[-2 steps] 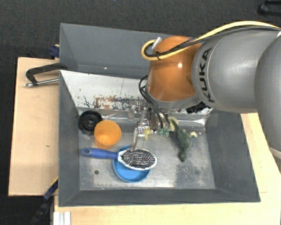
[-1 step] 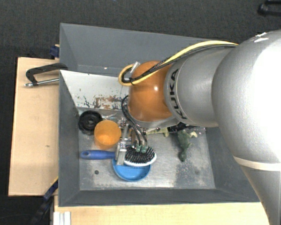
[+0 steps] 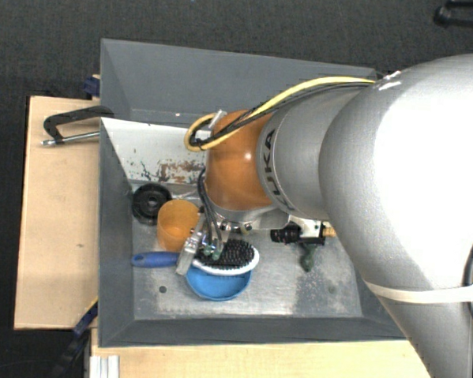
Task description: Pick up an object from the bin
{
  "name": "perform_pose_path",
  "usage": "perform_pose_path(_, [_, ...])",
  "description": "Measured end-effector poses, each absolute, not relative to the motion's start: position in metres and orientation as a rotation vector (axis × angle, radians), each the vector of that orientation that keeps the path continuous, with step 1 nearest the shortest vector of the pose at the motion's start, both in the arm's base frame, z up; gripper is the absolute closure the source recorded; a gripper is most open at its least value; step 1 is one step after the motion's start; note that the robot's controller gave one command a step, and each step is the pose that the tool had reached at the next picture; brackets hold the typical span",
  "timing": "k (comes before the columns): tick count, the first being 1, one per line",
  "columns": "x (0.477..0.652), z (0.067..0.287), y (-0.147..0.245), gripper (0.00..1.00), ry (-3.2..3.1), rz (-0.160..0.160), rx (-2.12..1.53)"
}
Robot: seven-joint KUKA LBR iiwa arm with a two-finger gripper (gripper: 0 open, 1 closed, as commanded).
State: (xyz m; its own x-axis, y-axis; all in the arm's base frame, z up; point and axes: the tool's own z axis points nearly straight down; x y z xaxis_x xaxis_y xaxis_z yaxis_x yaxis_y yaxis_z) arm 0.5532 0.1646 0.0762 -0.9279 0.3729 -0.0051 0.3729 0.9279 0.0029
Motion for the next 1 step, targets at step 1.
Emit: perform_pose_path(1, [0.5525, 0.0736, 0.1660, 1.00, 3.076, 0.007, 0.593])
